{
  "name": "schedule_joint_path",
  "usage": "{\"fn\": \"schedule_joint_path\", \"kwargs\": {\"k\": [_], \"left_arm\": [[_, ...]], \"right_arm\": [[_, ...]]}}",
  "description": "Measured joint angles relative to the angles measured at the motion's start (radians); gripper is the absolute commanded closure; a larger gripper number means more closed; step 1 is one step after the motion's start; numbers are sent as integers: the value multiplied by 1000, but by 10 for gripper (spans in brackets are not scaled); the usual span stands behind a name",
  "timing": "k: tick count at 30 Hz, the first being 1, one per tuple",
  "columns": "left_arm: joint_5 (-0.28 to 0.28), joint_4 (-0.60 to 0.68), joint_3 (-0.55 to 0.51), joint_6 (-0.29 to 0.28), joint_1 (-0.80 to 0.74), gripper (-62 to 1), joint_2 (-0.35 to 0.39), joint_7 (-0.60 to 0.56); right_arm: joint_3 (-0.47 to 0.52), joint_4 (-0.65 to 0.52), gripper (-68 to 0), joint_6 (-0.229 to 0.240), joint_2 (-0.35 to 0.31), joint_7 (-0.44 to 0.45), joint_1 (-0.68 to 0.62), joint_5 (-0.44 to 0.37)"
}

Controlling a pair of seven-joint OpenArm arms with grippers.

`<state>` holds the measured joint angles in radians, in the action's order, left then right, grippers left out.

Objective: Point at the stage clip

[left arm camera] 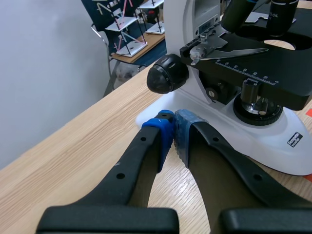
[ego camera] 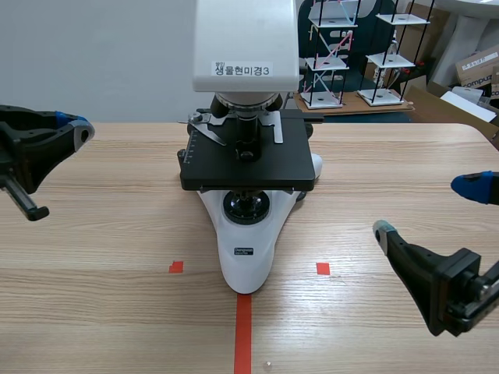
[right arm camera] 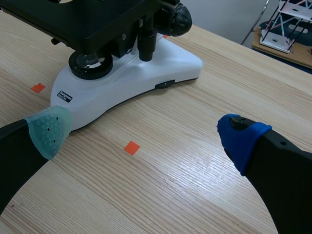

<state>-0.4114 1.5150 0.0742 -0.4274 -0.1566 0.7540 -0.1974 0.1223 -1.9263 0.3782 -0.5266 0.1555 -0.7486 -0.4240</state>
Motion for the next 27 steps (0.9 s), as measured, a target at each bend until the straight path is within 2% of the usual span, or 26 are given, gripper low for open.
{"fn": "schedule_joint_path", "kwargs": {"k": [3,7,19,23,27], "left_arm": [[4,0,39,-46,43,-36,1,-1],[42,1,80,-45,92,-36,3,21],[49,1,120,-46,146,-36,3,36],[50,1,144,-64,184,-36,3,51],[83,1,158,-64,190,-36,3,51]], "right_arm": [[0,0,-671,0,0,0,0,0],[0,0,-671,0,0,0,0,0],[0,0,-671,0,0,0,0,0],[0,0,-671,0,0,0,0,0],[0,0,-671,0,0,0,0,0]]}}
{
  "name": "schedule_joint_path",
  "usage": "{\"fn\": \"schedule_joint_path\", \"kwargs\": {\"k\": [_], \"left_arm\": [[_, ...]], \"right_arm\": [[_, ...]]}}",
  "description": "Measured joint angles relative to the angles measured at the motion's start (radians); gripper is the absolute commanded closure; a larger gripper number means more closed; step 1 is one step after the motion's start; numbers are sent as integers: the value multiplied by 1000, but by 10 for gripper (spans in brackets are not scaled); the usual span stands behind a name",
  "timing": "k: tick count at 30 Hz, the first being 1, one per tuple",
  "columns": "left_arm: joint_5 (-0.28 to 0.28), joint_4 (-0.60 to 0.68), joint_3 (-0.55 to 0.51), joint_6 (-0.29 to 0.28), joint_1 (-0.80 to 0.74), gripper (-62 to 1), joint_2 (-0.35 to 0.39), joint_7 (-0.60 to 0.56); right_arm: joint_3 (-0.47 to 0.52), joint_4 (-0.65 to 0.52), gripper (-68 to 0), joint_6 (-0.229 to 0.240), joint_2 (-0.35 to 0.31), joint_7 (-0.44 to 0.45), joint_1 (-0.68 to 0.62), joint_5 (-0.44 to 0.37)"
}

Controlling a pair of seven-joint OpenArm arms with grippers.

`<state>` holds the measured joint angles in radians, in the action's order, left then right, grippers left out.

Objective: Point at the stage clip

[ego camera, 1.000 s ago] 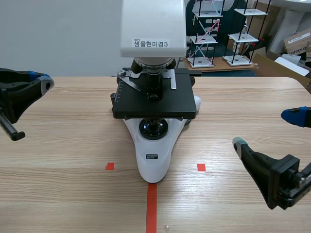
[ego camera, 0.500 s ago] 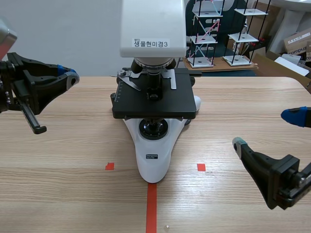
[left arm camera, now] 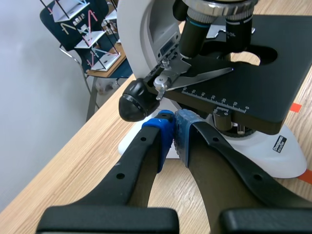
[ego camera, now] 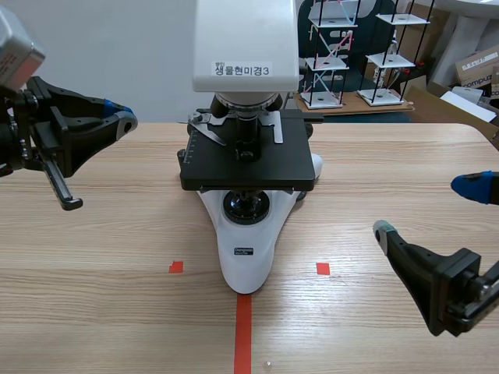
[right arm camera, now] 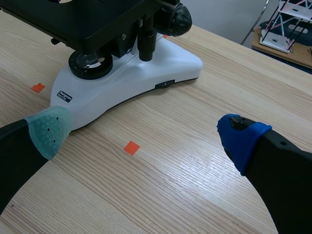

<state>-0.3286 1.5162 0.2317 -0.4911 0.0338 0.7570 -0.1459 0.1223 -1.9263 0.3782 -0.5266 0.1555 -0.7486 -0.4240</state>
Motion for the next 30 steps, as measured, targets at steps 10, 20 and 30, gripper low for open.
{"fn": "schedule_joint_path", "kwargs": {"k": [10,20,30], "left_arm": [[14,0,7,-9,3,-36,0,0],[14,0,7,-9,3,-36,0,0],[14,0,7,-8,12,-36,0,0]], "right_arm": [[0,0,-671,0,0,0,0,0],[0,0,-671,0,0,0,0,0],[0,0,-671,0,0,0,0,0]]}}
